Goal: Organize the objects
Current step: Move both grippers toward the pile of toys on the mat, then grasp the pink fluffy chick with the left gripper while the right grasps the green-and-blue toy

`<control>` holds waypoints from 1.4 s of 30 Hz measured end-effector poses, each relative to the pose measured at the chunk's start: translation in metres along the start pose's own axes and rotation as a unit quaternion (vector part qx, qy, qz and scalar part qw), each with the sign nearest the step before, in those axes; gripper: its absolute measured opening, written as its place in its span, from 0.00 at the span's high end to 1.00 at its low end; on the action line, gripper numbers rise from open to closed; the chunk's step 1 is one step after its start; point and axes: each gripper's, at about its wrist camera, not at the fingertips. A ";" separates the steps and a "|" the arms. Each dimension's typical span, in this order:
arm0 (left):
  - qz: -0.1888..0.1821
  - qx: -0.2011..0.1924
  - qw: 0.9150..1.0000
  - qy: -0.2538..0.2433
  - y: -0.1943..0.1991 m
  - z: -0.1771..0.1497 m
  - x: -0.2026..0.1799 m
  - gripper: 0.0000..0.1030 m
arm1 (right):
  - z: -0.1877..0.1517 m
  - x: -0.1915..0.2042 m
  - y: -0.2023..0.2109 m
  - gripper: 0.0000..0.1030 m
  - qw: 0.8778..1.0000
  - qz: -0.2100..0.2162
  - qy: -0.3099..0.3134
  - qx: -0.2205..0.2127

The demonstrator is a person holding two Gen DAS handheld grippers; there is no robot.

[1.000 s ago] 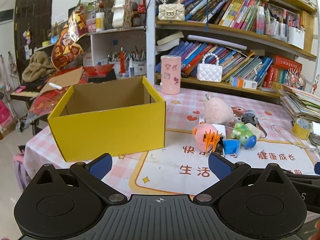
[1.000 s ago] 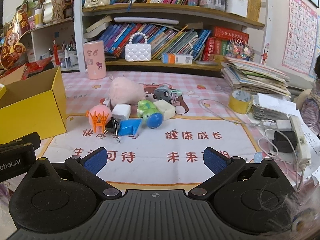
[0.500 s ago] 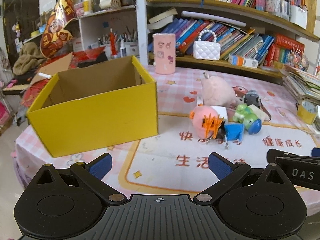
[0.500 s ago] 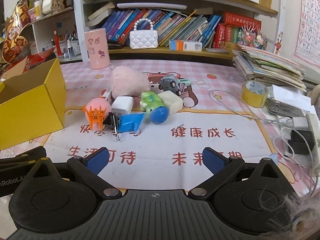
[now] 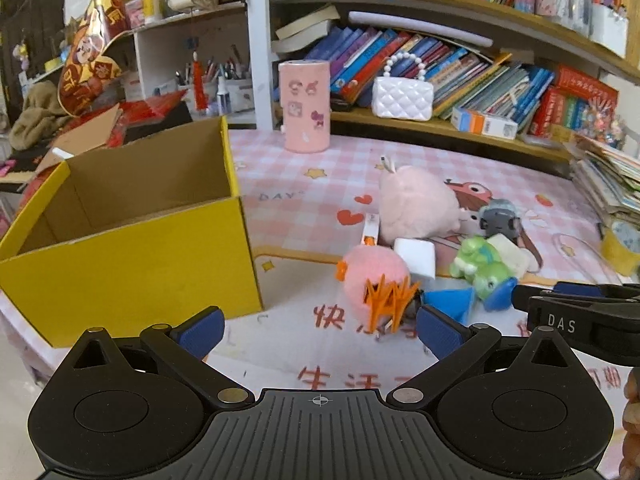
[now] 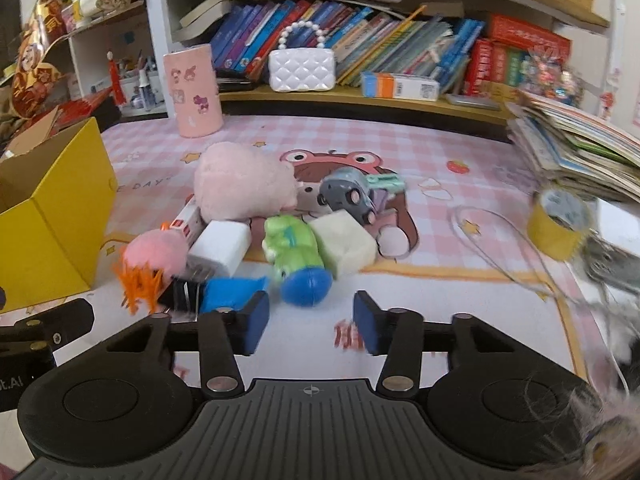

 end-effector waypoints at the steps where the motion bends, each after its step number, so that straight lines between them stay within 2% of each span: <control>1: 0.000 0.002 1.000 0.004 -0.003 0.003 -0.001 0.00 | 0.003 -0.001 -0.006 0.64 1.000 0.007 0.006 0.003; 6: -0.005 0.015 0.999 0.028 -0.014 0.014 0.000 0.01 | 0.015 -0.003 -0.035 0.68 0.998 0.040 0.027 0.030; 9: -0.009 0.017 0.999 0.037 -0.019 0.021 -0.002 0.01 | 0.022 -0.003 -0.052 0.67 0.998 0.044 0.037 0.035; 14: -0.015 0.015 0.999 0.032 -0.028 0.032 -0.011 0.03 | 0.027 -0.004 -0.070 0.64 0.993 0.086 0.050 0.059; 17: -0.007 0.035 0.999 0.033 -0.042 0.039 -0.016 0.14 | 0.030 -0.011 -0.075 0.66 0.991 0.108 0.034 0.073; 22: -0.026 0.062 0.997 0.043 -0.069 0.045 -0.019 0.25 | 0.039 -0.026 -0.067 0.68 0.988 0.128 0.004 0.084; 27: -0.048 0.094 0.989 0.104 -0.095 0.039 -0.013 0.39 | 0.043 -0.031 -0.053 0.68 0.988 0.139 -0.001 0.069; 29: -0.050 0.108 0.987 0.112 -0.103 0.036 -0.012 0.42 | 0.045 -0.032 -0.051 0.68 0.988 0.142 -0.004 0.068; 31: -0.057 0.112 0.985 0.118 -0.106 0.034 -0.013 0.52 | 0.048 -0.031 -0.049 0.68 0.987 0.145 -0.004 0.068; 34: -0.056 0.104 0.987 0.113 -0.099 0.037 -0.014 0.54 | 0.052 -0.029 -0.045 0.68 0.987 0.148 0.001 0.058; 39: -0.029 0.041 0.995 0.090 -0.059 0.049 -0.011 0.54 | 0.058 -0.027 -0.038 0.68 0.989 0.143 -0.004 0.042; 42: -0.018 0.007 0.996 0.086 -0.036 0.052 -0.006 0.54 | 0.056 -0.024 -0.033 0.68 0.990 0.137 -0.008 0.038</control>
Point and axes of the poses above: each gripper's, at about its wrist camera, not at the fingertips, and y roughly against the way its jaws point, x to its left, z to its top, and after that the axes turned 15 degrees about -y, right-handed
